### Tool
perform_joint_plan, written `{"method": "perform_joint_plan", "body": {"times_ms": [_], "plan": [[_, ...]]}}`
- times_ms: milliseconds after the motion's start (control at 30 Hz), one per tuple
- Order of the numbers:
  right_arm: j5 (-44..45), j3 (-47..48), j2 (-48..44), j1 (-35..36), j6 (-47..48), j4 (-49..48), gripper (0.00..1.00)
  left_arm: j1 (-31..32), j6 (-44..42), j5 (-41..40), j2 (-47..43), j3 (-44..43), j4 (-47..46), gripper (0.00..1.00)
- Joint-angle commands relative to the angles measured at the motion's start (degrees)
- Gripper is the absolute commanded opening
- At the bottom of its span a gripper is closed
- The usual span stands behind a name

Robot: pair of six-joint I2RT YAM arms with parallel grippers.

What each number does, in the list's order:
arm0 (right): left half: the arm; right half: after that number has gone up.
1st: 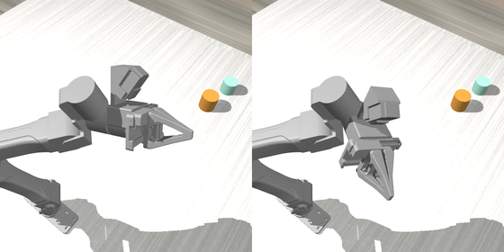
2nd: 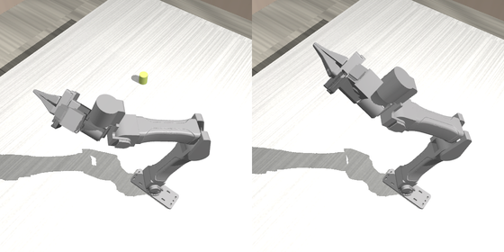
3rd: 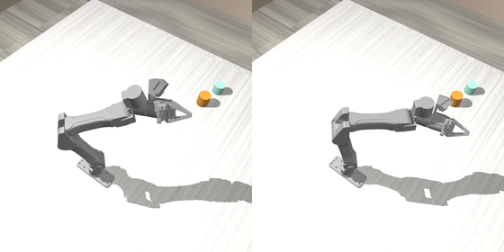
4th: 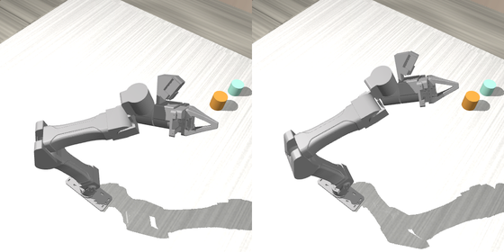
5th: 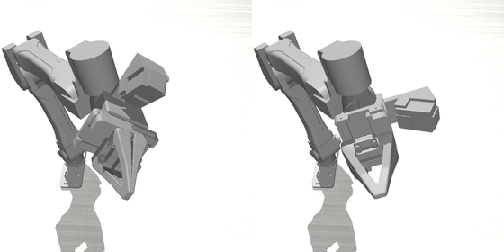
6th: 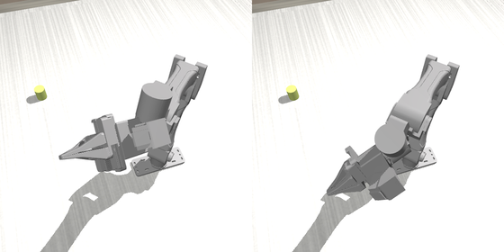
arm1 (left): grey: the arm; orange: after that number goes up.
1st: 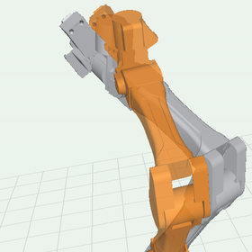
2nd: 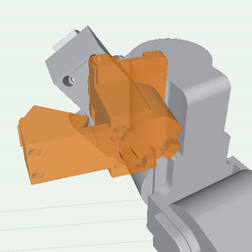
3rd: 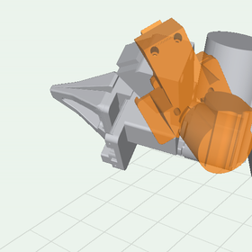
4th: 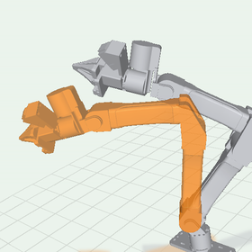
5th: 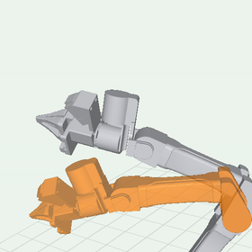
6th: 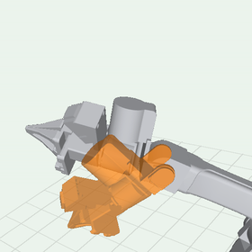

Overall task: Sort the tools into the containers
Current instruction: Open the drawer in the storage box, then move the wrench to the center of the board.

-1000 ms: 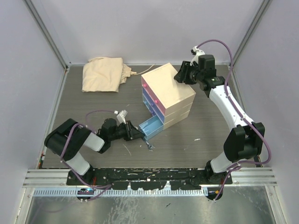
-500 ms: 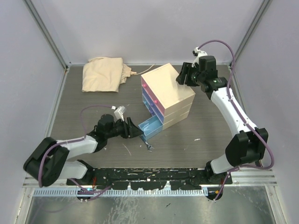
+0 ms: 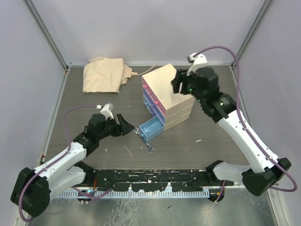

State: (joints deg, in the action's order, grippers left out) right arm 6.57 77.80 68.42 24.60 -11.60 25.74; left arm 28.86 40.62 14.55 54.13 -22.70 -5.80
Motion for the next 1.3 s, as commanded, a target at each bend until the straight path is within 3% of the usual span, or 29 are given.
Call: {"method": "perform_joint_plan", "body": {"times_ms": [0,233,367,633,1267], "plan": [[11.46,-0.36,-2.42,14.41,1.04,3.93,0.65,-2.67,-1.36,-5.12,-2.37,-3.86,8.82,0.69],[24.48,-8.72,0.03,40.32,-8.77,5.71,0.65,-6.00,-0.94,-4.18,-1.70,-4.78,11.67,0.76],[26.63,-14.51,4.25,48.10,-16.14,3.56,0.66,-7.19,-1.33,-4.34,-2.38,-5.41,13.34,0.82],[21.95,-24.80,8.42,49.40,-22.44,-3.61,0.67,-8.03,-3.35,-5.04,-4.83,-6.53,17.97,0.84],[11.92,-27.93,20.89,44.23,-18.68,-8.95,0.67,-8.08,-2.52,-2.60,-5.64,-4.57,17.93,0.84]]}}
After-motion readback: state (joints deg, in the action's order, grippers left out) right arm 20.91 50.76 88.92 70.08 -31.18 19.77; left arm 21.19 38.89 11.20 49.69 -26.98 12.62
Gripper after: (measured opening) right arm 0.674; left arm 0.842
